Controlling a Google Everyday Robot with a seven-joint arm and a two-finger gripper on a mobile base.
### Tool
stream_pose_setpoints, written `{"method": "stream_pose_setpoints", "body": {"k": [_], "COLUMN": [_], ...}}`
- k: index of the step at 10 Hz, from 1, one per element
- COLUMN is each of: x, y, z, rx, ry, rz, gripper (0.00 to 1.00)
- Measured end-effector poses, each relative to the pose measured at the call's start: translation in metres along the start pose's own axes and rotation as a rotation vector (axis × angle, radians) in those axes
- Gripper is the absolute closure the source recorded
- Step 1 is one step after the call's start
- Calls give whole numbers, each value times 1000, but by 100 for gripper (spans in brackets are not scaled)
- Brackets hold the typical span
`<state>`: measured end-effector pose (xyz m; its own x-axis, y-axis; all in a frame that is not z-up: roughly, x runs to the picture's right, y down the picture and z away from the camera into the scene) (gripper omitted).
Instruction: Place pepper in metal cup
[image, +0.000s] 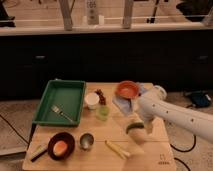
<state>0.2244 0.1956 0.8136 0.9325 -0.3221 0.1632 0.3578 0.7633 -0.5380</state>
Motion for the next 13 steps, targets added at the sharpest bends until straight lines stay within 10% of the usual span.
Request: {"method": "stream_pose_setpoints", "body": {"k": [13], "x": [7], "y": [-1], "z": [33], "rx": [-18], "ry": [-15], "rz": [-104], "gripper": [20]}}
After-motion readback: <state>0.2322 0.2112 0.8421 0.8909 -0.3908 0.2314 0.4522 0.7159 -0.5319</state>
